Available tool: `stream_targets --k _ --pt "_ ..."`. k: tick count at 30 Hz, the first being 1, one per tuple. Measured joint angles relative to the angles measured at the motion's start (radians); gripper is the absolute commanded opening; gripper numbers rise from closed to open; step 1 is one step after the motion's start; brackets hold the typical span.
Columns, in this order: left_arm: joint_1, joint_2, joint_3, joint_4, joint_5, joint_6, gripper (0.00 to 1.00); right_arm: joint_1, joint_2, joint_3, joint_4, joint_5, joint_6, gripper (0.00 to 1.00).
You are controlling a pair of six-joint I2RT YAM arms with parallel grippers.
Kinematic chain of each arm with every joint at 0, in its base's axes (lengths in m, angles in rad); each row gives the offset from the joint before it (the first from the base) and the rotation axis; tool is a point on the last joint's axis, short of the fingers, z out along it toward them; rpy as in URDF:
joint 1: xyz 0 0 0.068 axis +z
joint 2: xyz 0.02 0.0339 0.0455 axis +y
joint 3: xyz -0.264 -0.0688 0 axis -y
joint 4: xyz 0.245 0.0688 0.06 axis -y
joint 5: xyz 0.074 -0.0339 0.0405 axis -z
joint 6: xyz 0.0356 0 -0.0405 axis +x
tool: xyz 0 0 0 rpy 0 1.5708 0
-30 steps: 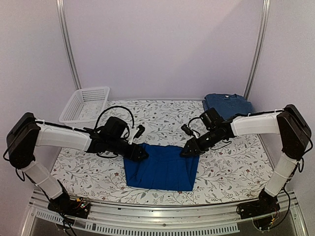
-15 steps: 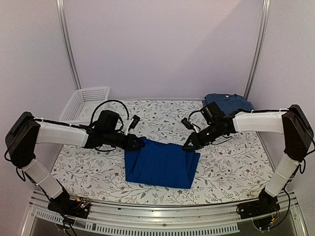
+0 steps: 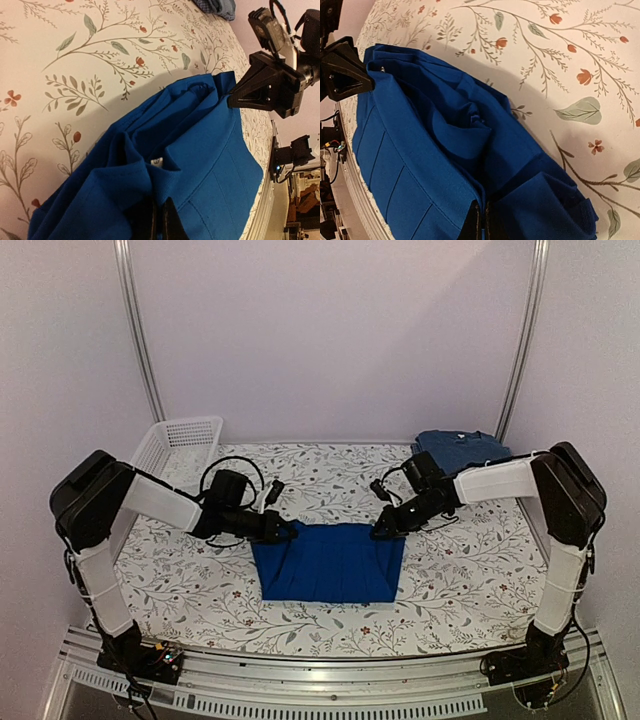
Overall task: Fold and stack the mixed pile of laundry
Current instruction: Adjust the square-folded skirt at the center of the board.
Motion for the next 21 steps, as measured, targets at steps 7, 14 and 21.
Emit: stream_targets --k 7,14,21 --pt "0.021 0.127 0.06 0.019 -0.029 -0.051 0.0 0.0 0.177 0.122 0.02 0.078 0.017 0.0" --pt "0.045 0.157 0.074 0.045 -0.045 -0.064 0.31 -0.001 0.23 0.191 0.045 0.11 0.009 0.28" --pt "0.059 -0.017 0.048 -0.087 -0.185 0.025 0.57 -0.019 0.074 0.157 -0.013 0.145 0.018 0.7"
